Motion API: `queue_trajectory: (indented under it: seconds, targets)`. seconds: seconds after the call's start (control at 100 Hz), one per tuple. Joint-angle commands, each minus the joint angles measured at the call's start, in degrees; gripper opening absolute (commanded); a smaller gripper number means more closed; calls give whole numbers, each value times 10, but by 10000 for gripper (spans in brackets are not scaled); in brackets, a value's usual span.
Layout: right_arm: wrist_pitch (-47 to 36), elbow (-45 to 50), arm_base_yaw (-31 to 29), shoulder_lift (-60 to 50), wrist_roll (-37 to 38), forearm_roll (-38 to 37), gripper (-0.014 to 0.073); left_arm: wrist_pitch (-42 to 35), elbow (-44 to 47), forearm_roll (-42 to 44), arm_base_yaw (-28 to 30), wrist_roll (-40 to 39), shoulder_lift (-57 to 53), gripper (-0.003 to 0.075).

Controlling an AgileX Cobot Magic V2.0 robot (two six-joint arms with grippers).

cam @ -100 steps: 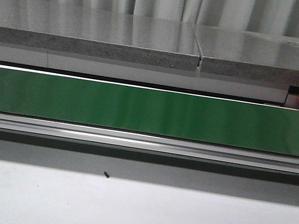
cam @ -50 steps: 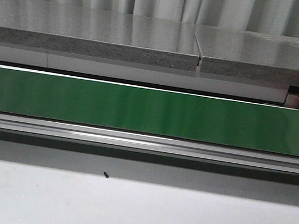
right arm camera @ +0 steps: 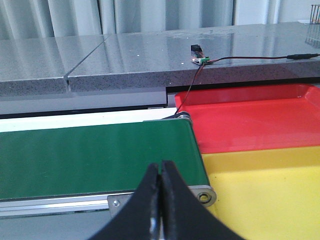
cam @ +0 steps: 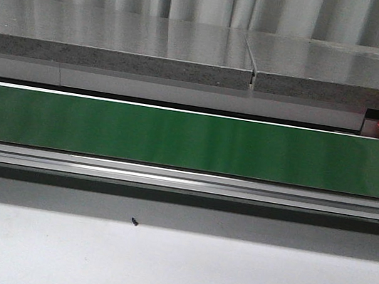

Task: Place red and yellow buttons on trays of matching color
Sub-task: 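Close the left gripper on the yellow button and lift it, then set the yellow button on the belt's start and open the left gripper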

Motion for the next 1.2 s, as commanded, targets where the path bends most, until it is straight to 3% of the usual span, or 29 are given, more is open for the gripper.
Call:
queue_trajectory:
  seconds: [0.0, 0.05, 0.21, 0.27, 0.62, 0.83, 1.19]
  targets:
    - [-43, -8, -3, -12, -4, -6, -68, -14, -20, -4, -5, 1, -12, 193]
    - [-43, -8, -3, -12, -4, -6, -68, -13, -20, -8, -5, 1, -11, 245]
    - [-43, -8, -3, -12, -4, -6, -68, -15, -28, -33, -5, 11, -11, 531]
    - [-43, -8, -3, -12, -4, -6, -68, -17, -30, -42, -5, 13, -12, 574]
    - [-43, -8, -3, -12, -4, -6, -68, -40, -37, -49, 7, 12, -67, 575]
    - [-43, -8, -3, -12, -4, -6, -68, 16, -37, -42, 74, 47, -97, 572]
    - [-43, -8, -3, -12, -4, -6, -68, 35, -30, -60, 193, 136, -97, 566]
